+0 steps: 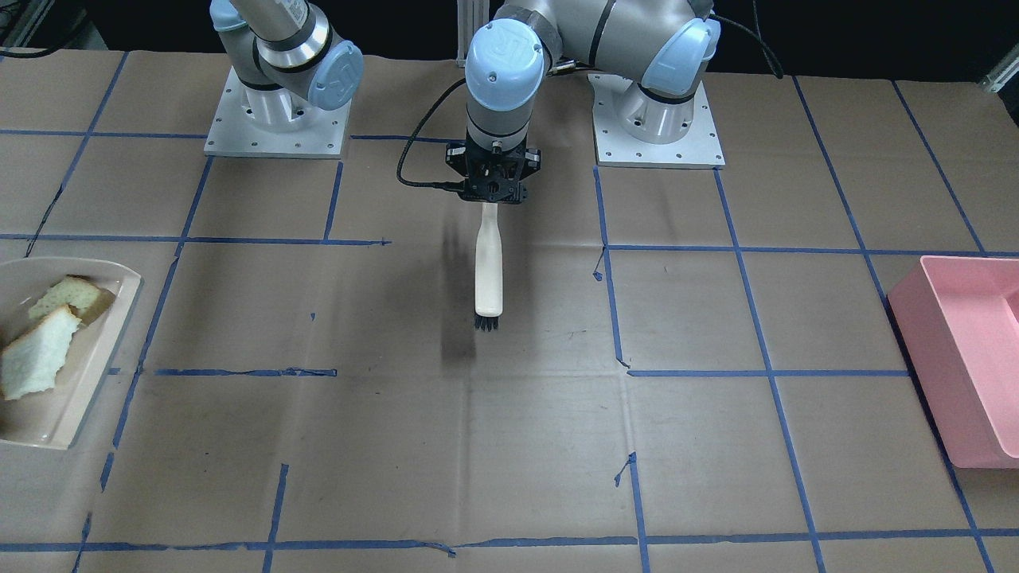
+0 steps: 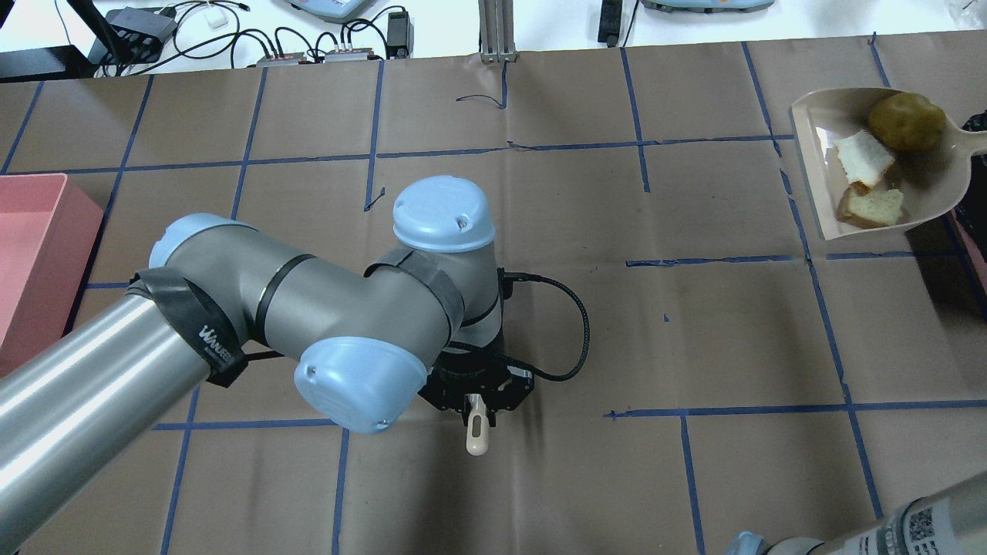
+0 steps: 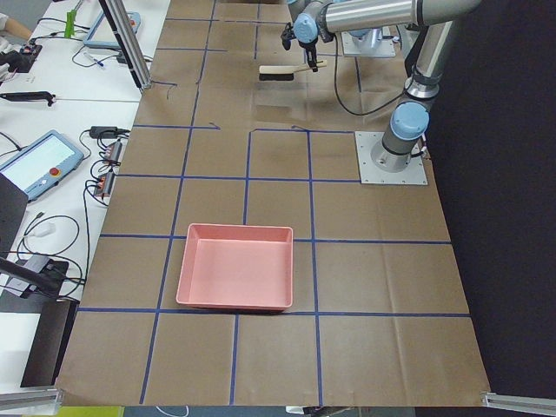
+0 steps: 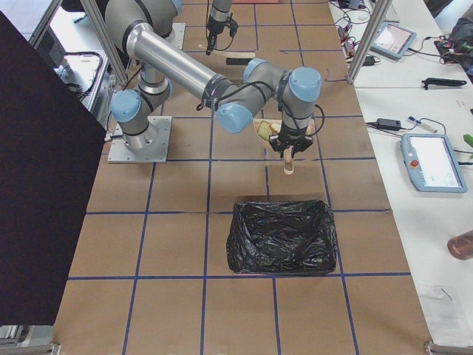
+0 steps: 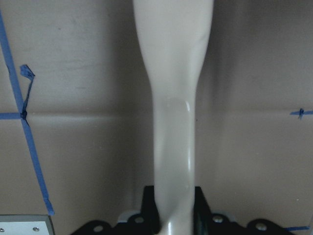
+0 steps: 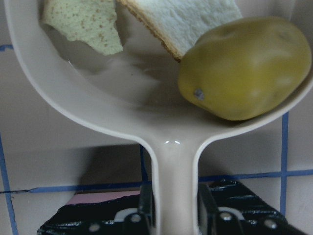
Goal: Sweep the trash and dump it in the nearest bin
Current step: 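Lower the brush to the table while the right gripper carries the dustpan off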
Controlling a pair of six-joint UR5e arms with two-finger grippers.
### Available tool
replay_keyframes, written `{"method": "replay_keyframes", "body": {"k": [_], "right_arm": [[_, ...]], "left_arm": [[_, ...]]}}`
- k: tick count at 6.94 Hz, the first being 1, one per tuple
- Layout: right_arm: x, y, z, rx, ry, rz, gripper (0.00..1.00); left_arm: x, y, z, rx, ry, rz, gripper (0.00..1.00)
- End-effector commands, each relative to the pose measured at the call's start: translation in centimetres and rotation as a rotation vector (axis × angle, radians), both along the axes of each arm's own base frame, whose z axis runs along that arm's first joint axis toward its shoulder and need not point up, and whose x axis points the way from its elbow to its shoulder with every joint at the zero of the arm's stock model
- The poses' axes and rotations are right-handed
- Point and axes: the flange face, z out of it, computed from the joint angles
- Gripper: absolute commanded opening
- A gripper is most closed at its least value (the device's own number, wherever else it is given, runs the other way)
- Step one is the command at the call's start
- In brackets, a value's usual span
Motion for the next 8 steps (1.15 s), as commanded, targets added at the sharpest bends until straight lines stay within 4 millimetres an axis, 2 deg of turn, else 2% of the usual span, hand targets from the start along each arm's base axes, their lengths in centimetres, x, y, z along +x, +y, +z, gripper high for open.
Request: {"method": "replay_keyframes", "body": {"k": [1,3,4,5,6,8], "right_arm": [[-6.2,2.5,1.0,0.016,0.028,-0.009,0.03],[-9.2,3.7,2.1,0.032,0.094,0.035,0.03],[-11.6,5.2,2.3,0.034,0.100,0.019,0.03],[-13.9,6.6,2.2,0.034,0.104,-0.015,0.03],[-16.3,7.7,2.4,0.036,0.137,0.004,0.03],[-22.0,9.0,2.4,0.036,0.156,-0.001,0.03]], "left_arm": [[-0.3,1.5,-2.6,0.027,0.000,0.048,0.00],[-1.0,3.9,-4.0,0.042,-0.021,0.038,0.00],[-1.1,4.5,-4.7,0.039,-0.020,0.048,0.00],[-1.6,5.9,-5.3,0.063,-0.010,0.033,0.00],[-1.8,6.6,-5.1,0.064,-0.005,0.025,0.00],[-2.1,7.4,-5.4,0.070,-0.024,0.047,0.00]]}}
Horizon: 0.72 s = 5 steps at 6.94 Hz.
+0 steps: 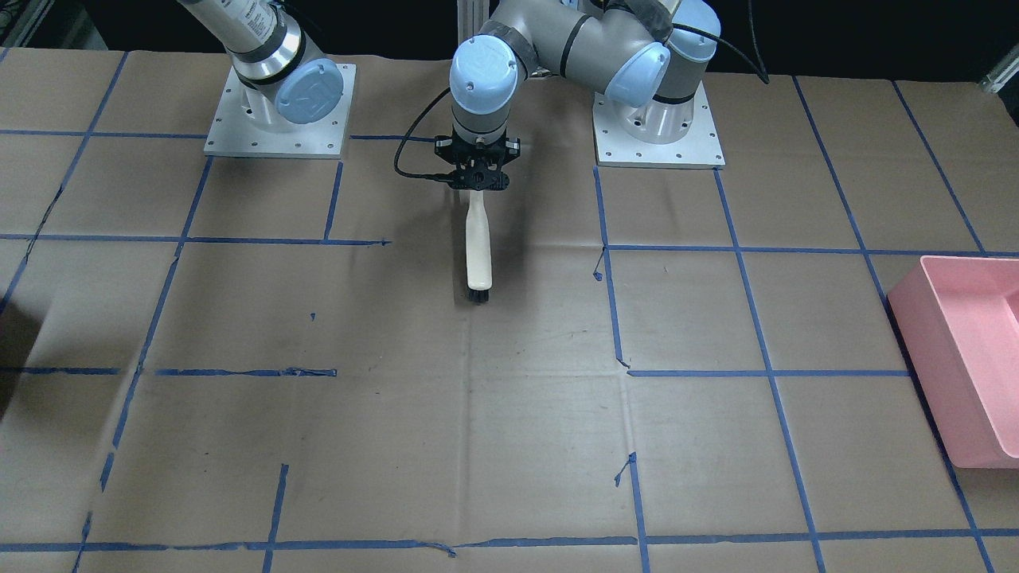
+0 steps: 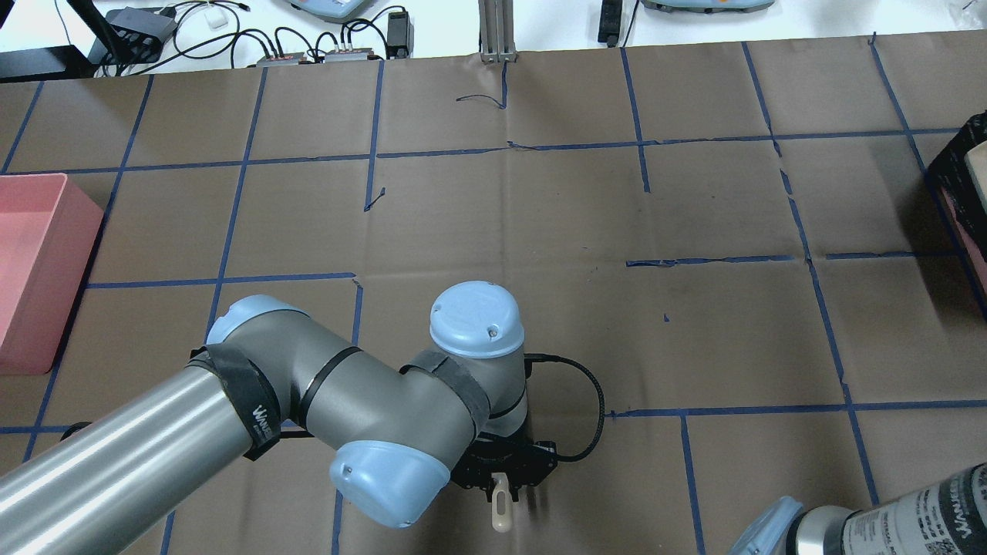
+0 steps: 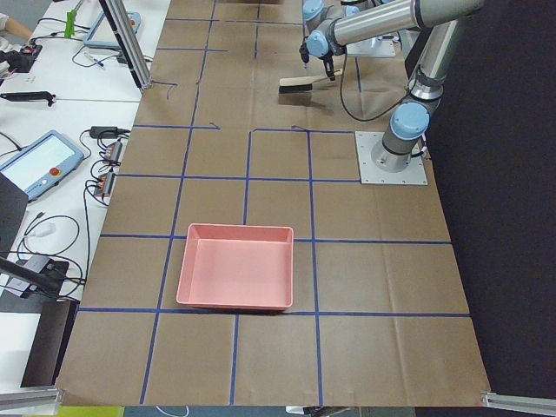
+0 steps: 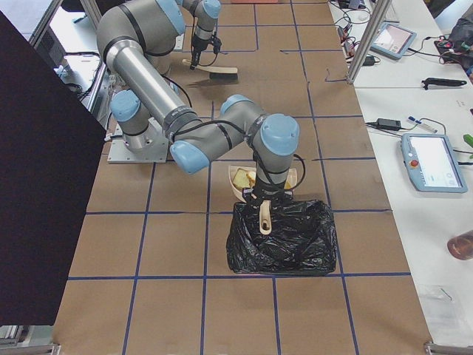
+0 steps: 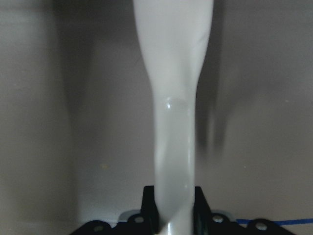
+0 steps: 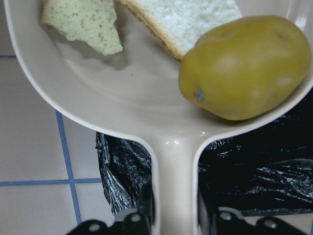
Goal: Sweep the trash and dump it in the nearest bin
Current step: 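Lower the brush to the table while the right gripper carries the dustpan off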
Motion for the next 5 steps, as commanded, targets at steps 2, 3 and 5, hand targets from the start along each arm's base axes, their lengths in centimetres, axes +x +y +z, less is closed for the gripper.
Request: {"method": "replay_keyframes", "body": {"k": [2,3,5], "right_arm": [[-7.9,2.6,0.0,0.001,0.031,0.004,0.03],[-9.3,2.7,0.3,-0.010,0.064,0.035,0.03],[-11.4,3.2,-0.5,0.033,0.137,0.022,0.03]], "left_arm": [[-0.2,1.1,-0.6,0.013,-0.018,-0.001,0.26],[-0.1,1.0,-0.7,0.015,-0.022,-0.002,0.44],[-0.2,1.0,-0.9,0.020,-0.024,0.000,0.55]]}}
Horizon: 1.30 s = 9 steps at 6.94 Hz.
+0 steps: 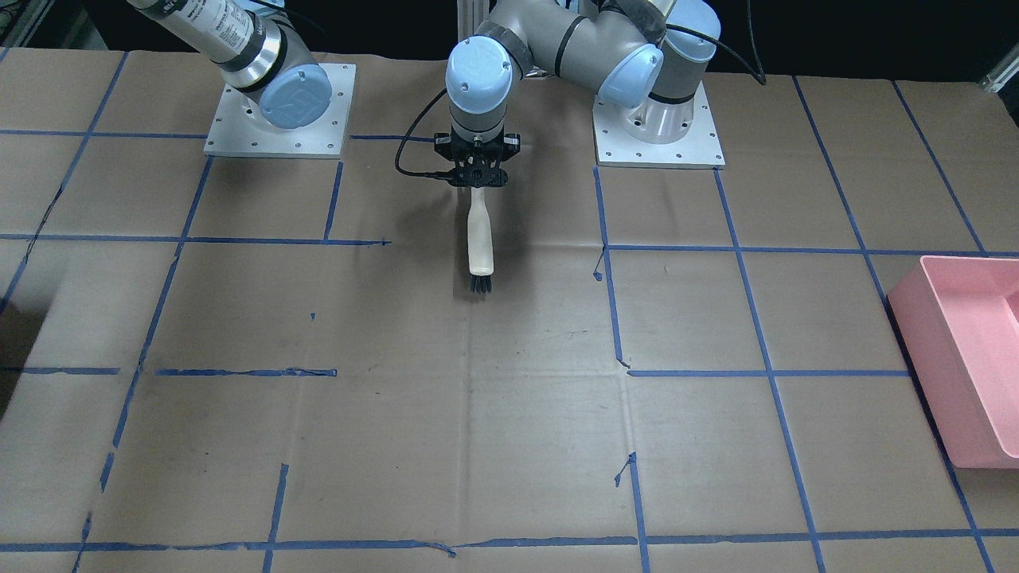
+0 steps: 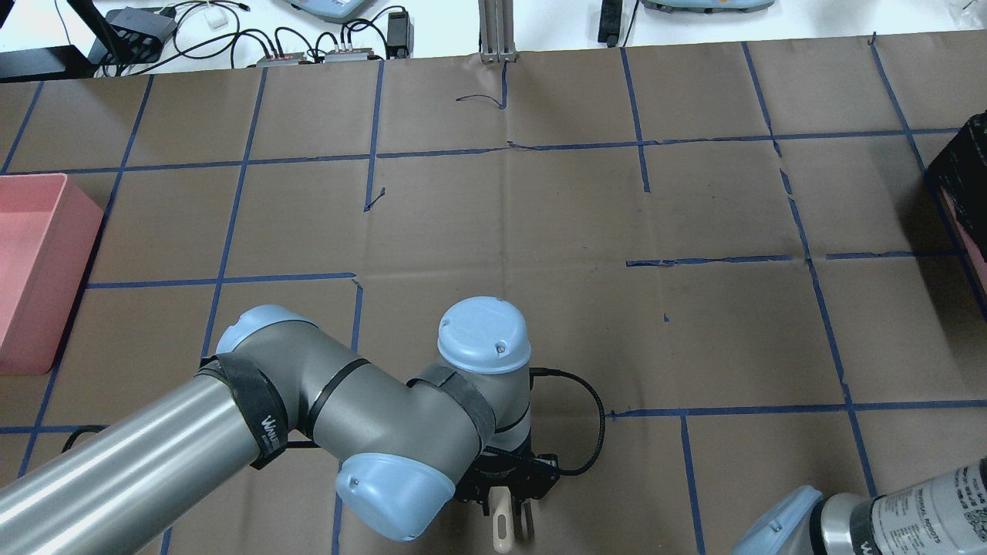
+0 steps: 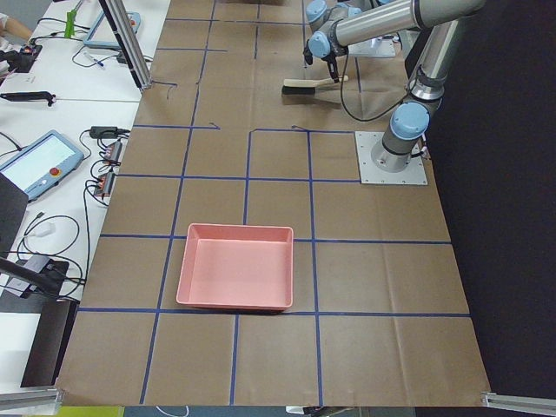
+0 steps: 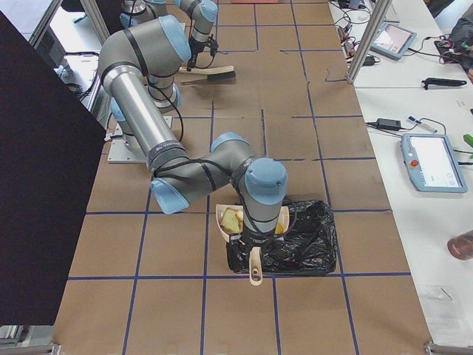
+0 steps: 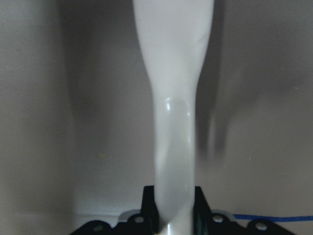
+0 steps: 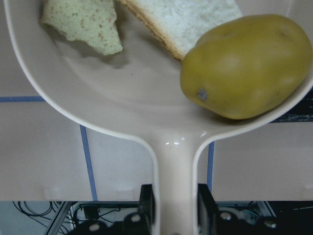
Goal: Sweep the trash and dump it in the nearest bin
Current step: 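Lower the brush to the table while the right gripper carries the dustpan off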
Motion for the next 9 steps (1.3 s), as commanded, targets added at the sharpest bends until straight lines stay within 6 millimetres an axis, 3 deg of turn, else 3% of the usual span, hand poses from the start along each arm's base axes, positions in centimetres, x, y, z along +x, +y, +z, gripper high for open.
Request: {"method": "replay_keyframes", "body": {"k": [1,2,3,4,5,7,9], "right_arm": [[-2.2,0.8,-0.1,-0.005,0.067,-0.016,0.03],[-2.5,0.7,0.4,-0.027,0.107,-0.024,0.03],[-2.5,0.6,0.9,-0.051,0.115,-0.040,0.03],[-2.4,0.5,1.3,-0.074,0.129,-0.071,0.03],[-2.3,0.3,1.9,-0.094,0.150,-0.087,0.03],[-3.1,-0.4,1.6,-0.135,0.222,-0.103,0.03],[-3.2,-0.9,1.7,-0.155,0.257,-0.098,0.03]], "left_arm": [[0.0,0.0,-0.1,0.001,-0.003,0.000,0.58],[0.0,-0.1,0.2,-0.005,0.000,0.000,0.66],[0.1,-0.6,1.9,-0.041,0.022,0.007,0.78],[0.3,-2.0,4.1,-0.088,0.051,0.020,0.83],[1.3,-4.9,7.2,-0.161,0.070,0.054,0.85],[7.7,-10.0,13.2,-0.341,0.016,0.026,0.91],[15.0,-12.5,16.9,-0.401,0.050,-0.030,0.91]]}}
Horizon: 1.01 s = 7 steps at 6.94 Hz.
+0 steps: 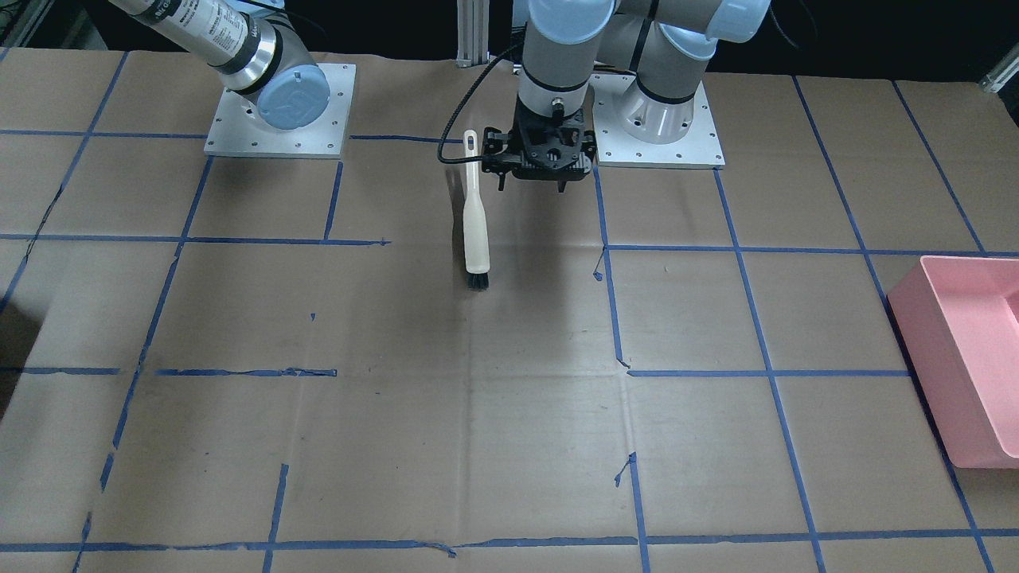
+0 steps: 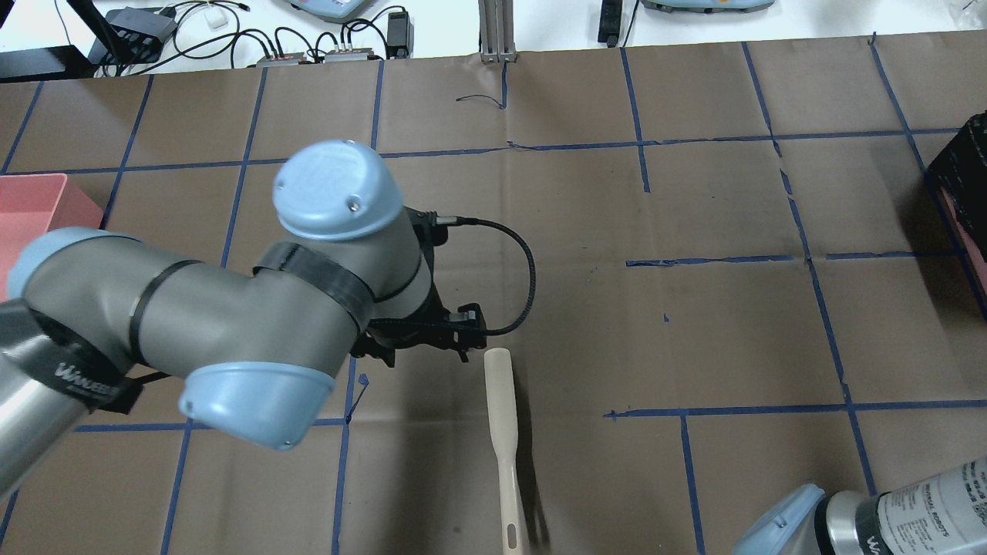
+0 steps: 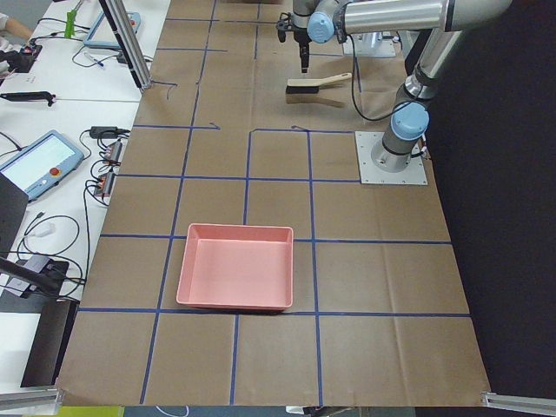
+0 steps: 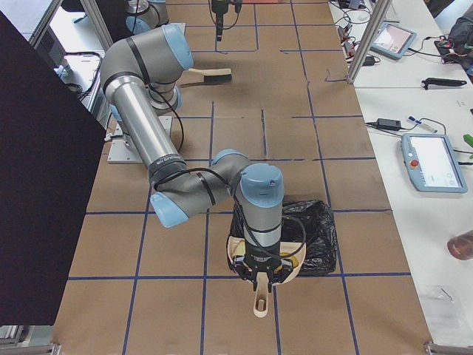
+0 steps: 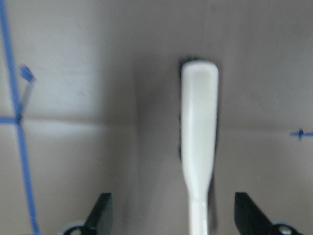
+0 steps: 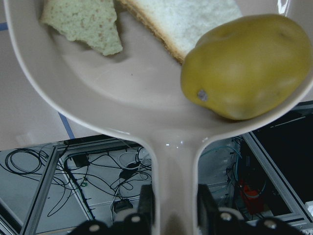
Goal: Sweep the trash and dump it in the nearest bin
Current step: 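Raise the open left gripper away while the right gripper tips the dustpan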
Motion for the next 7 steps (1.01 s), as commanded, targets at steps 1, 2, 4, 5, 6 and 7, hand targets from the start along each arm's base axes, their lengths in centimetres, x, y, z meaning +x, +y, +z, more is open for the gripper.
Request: {"method": "replay_keyframes", "body": {"k": [1,2,4,5,6,7], "right_arm": [[0.7,-1.1,0.2,-0.009,0.023,0.015,0.03],[1.8,-2.0,0.4,0.040,0.055,0.011,0.03],[4.1,-3.8,1.2,0.100,0.106,0.016,0.03],[5.0,-4.5,1.8,0.104,0.125,0.024,0.03],[6.0,-5.4,2.3,0.120,0.170,0.024,0.03],[8.0,-7.1,2.9,0.136,0.225,0.032,0.03]], "left_arm": [[7.3,-2.8,3.6,-0.064,-0.002,-0.023,0.91],[9.2,-4.4,6.0,-0.114,-0.004,-0.049,0.96],[9.9,-4.9,11.4,-0.101,-0.007,-0.069,1.00],[9.8,-4.4,12.2,-0.084,-0.008,-0.072,1.00],[9.9,-2.4,13.7,-0.085,-0.007,-0.063,1.00],[9.9,-1.8,14.5,-0.100,-0.003,-0.057,1.00]]}}
